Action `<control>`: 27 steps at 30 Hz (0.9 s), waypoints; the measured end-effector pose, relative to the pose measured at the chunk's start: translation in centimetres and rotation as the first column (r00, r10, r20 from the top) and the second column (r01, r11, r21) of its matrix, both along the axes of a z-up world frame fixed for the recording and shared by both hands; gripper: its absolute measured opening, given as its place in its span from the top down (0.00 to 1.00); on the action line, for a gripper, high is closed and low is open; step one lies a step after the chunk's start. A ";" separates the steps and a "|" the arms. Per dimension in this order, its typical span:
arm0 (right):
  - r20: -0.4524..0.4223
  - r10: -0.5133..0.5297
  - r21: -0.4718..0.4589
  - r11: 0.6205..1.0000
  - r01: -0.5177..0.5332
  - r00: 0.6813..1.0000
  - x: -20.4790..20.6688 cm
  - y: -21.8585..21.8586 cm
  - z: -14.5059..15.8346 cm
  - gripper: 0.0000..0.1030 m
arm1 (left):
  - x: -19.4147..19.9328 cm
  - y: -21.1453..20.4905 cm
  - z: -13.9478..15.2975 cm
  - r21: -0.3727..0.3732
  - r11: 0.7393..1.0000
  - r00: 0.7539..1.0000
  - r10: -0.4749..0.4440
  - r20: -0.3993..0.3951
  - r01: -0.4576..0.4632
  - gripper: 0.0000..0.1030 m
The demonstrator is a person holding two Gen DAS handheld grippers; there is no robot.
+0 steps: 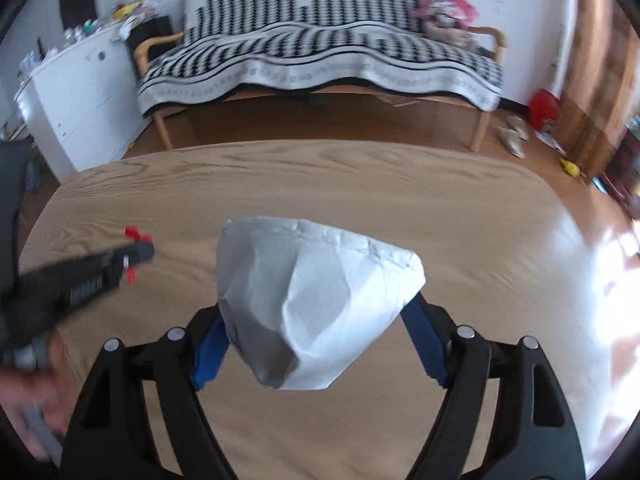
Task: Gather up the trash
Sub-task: 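Carry both items over the black bin and open both tools to drop them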
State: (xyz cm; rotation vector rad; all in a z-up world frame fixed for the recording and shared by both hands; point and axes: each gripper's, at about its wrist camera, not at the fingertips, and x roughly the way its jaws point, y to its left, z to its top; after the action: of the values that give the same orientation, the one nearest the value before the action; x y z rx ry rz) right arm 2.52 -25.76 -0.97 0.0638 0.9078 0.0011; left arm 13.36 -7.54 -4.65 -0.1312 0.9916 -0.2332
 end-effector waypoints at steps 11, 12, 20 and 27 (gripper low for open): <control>0.031 -0.338 0.003 0.941 0.338 0.941 -18.6 -17.7 -0.4 0.26 | -9.3 -18.0 1.0 0.023 0.941 0.940 -0.338 0.054 0.337 0.89; 0.030 -0.384 0.003 0.923 0.384 0.923 -20.9 -19.7 -0.6 0.26 | -10.4 -19.8 0.9 0.025 0.928 0.926 -0.373 0.057 0.372 0.89; -0.010 -0.618 0.045 0.785 0.617 0.786 -32.2 -30.3 -2.6 0.25 | -20.1 -32.8 -0.6 0.028 0.775 0.772 -0.632 0.073 0.632 0.89; -0.120 -0.716 0.081 0.684 0.725 0.688 -37.0 -36.3 -6.3 0.25 | -26.9 -40.1 -2.3 0.035 0.649 0.645 -0.759 0.086 0.760 0.89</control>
State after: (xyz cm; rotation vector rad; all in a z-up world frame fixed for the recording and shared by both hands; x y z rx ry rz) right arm -34.45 -62.02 -7.24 0.5465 0.9100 -0.7001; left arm -13.57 -47.63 -6.96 0.3153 0.9030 -1.0209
